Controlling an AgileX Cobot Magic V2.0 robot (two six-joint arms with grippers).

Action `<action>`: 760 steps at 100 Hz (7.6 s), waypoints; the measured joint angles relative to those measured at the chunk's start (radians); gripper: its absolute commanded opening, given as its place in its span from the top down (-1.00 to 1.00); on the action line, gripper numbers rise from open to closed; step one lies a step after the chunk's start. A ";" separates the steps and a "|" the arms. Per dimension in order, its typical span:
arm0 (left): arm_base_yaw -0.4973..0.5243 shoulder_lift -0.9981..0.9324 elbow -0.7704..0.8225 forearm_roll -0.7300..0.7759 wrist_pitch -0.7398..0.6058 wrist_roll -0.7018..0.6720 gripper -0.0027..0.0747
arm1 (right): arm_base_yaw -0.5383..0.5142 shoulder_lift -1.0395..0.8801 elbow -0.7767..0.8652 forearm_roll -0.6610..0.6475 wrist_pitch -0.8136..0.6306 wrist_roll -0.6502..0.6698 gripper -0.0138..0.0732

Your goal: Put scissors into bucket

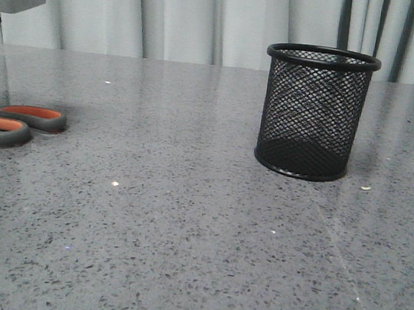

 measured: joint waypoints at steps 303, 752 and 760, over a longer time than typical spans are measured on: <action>-0.477 -0.261 -0.409 -0.180 -0.063 -0.230 0.61 | 0.265 0.885 -0.535 0.825 0.001 -0.308 -0.57; -0.477 -1.399 0.252 0.181 -0.194 -1.261 0.67 | 0.221 1.262 -1.169 -0.118 0.529 0.091 0.65; -0.477 -1.399 0.281 0.218 -0.266 -1.300 0.80 | 0.221 1.211 -1.165 -0.068 0.533 0.093 0.79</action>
